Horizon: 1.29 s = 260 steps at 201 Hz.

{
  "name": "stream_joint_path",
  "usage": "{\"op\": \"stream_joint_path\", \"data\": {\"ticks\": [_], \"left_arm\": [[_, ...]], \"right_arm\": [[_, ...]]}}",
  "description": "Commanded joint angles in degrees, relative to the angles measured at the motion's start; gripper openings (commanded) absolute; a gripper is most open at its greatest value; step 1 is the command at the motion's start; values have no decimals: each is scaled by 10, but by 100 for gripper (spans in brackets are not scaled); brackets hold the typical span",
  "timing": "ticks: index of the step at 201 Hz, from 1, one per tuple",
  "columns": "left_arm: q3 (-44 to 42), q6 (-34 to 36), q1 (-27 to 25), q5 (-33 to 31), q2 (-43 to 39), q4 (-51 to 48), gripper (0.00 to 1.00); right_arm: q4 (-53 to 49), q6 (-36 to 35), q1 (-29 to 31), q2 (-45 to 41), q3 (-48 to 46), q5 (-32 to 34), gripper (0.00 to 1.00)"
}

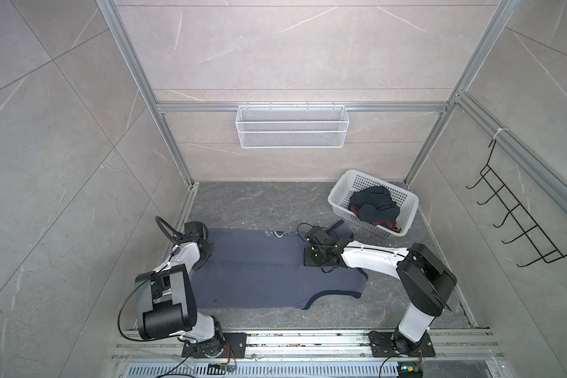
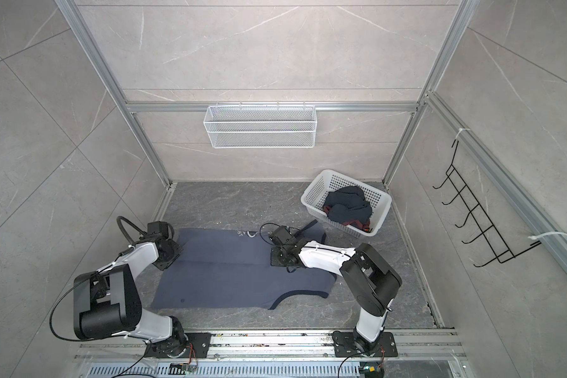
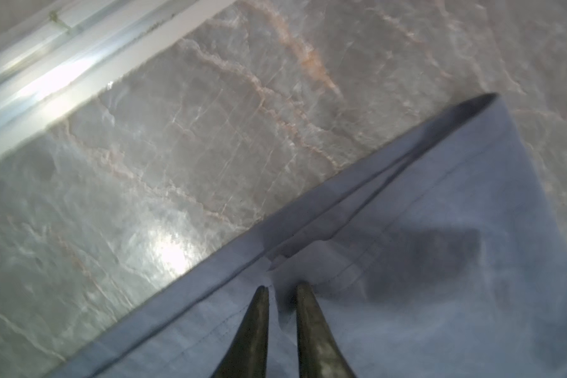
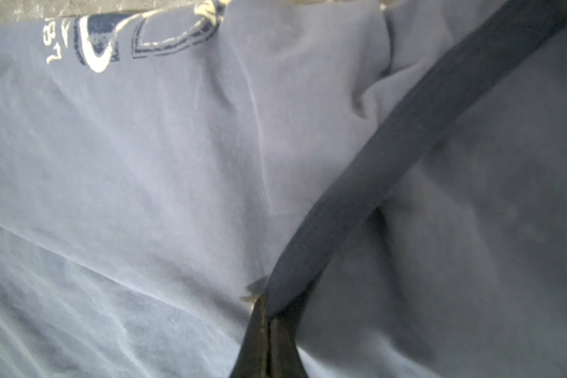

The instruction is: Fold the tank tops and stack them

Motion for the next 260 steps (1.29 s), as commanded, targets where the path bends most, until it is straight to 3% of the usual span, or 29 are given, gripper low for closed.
{"op": "stream_joint_path", "data": {"ticks": [1,14,23,47,69,97,132,163,211,260], "left_arm": [[23,-14,3,-25,-23,-32,45],[35,-28,3,-42,-44,-56,61],[40,-35,2,-52,-67,-70,67],[60,-34,-13,-64,-137,-86,74],[102,-21,-66,-72,-152,-104,76],[153,11,-146,24,-78,-79,78],[196,7,-227,92,56,-60,78],[178,-25,-231,144,119,-23,78],[133,-35,-223,149,152,-9,78],[50,-30,-134,143,116,13,78]], "right_arm": [[-33,3,2,-28,7,32,36],[-53,-5,0,-46,15,56,50],[-70,-10,-4,-60,21,78,56],[-92,-16,-40,-99,26,101,59],[-94,-19,-78,-110,34,102,62],[-102,-2,-104,-89,63,100,62],[-87,32,-117,-75,71,96,62],[-82,39,-120,-72,69,95,63],[-78,46,-136,-60,63,84,67],[-87,62,-156,-23,93,85,69]]}}
